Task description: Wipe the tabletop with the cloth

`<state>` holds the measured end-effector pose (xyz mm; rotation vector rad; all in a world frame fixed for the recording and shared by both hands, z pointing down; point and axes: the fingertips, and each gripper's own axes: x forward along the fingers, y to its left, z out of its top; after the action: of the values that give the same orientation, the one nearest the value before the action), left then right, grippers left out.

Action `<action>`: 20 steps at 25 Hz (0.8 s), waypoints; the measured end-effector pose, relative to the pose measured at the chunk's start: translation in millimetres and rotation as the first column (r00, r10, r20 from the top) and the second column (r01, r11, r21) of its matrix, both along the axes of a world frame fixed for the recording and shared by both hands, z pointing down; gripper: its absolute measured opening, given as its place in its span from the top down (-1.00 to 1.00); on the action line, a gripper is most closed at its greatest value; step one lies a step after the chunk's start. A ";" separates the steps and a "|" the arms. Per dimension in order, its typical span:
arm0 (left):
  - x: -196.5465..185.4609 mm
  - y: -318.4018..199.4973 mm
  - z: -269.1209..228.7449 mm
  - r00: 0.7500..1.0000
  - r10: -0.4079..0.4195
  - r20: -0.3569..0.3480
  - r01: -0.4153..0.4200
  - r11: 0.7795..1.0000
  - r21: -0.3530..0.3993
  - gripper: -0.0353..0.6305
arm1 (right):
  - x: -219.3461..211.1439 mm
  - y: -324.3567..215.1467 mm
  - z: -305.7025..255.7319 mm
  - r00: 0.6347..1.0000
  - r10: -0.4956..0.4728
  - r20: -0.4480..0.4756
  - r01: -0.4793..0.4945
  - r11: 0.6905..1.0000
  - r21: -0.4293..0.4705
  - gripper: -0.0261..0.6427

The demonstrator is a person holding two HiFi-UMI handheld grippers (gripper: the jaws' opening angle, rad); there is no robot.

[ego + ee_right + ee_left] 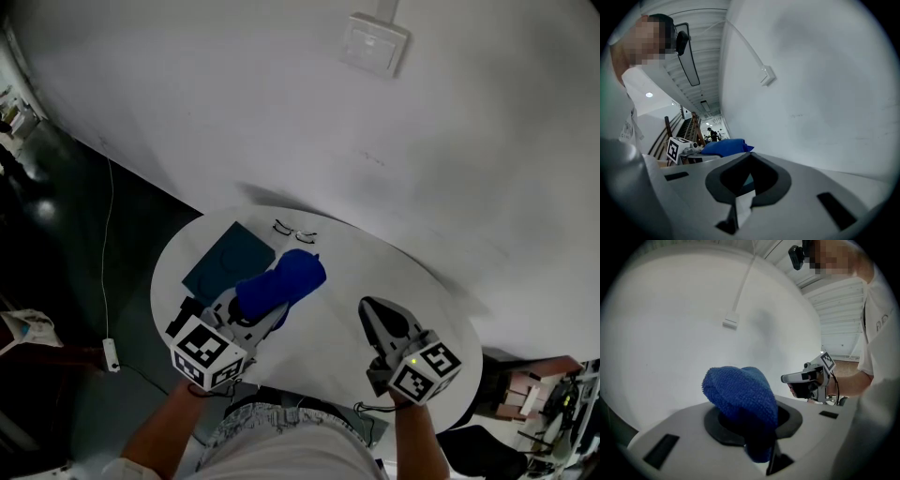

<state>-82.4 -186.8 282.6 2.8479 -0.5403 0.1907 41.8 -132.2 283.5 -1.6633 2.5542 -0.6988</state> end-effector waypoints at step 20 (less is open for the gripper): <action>6.6 -7.4 7.1 1.000 -0.024 0.014 0.024 1.000 -0.019 0.56 | 4.8 -8.2 8.3 1.000 -0.029 0.010 0.029 0.999 -0.016 0.90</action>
<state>-75.8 -194.2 289.6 2.8221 -0.5724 0.2095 46.6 -140.4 291.8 -1.6260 2.5781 -0.7302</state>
